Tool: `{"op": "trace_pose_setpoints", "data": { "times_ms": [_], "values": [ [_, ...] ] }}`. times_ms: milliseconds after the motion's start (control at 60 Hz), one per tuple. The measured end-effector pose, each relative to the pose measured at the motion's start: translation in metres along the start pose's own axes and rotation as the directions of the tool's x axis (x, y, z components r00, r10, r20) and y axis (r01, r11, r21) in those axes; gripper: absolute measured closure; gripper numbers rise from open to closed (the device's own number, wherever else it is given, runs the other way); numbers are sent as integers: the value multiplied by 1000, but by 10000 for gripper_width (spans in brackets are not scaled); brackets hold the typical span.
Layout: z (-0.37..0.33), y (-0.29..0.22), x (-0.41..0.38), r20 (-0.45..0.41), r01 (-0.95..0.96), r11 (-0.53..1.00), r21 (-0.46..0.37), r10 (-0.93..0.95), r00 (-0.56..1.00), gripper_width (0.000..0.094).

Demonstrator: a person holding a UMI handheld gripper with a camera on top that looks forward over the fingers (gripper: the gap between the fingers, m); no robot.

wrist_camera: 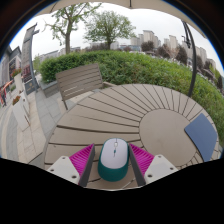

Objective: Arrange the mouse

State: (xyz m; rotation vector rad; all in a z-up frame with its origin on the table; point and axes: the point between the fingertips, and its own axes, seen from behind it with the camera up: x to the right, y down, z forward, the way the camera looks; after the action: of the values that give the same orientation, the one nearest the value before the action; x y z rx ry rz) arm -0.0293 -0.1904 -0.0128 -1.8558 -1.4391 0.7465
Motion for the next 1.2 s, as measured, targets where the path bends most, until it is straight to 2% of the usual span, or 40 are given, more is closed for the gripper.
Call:
{"op": "trace_pose_setpoints", "data": {
  "times_ms": [67,117,167,233,333,417,533,683,883,1083,1200],
  "values": [
    [1,0,1,-4,14,1000,3,-14,1000,271],
    [2,0,1,-4,30,1000,9,-30,1000,309],
    [1,-1,4,-20,49,999,18,-48,999,450],
    [1,-4,1,-2,81,997,16,-81,997,514],
    [-11,-17,0,51,47,999,-9,-47,998,524],
    [-42,-59,26,45,57,998,39,-59,997,524],
    [-85,-110,76,79,13,996,84,-20,997,525],
    [-103,-146,199,1,69,991,116,-70,998,525],
    [-72,-102,348,-54,73,996,50,-70,996,525],
    [-30,-34,390,29,105,994,-26,-104,994,526],
    [-15,-14,388,81,107,993,-41,-103,991,506]
  ]
}}
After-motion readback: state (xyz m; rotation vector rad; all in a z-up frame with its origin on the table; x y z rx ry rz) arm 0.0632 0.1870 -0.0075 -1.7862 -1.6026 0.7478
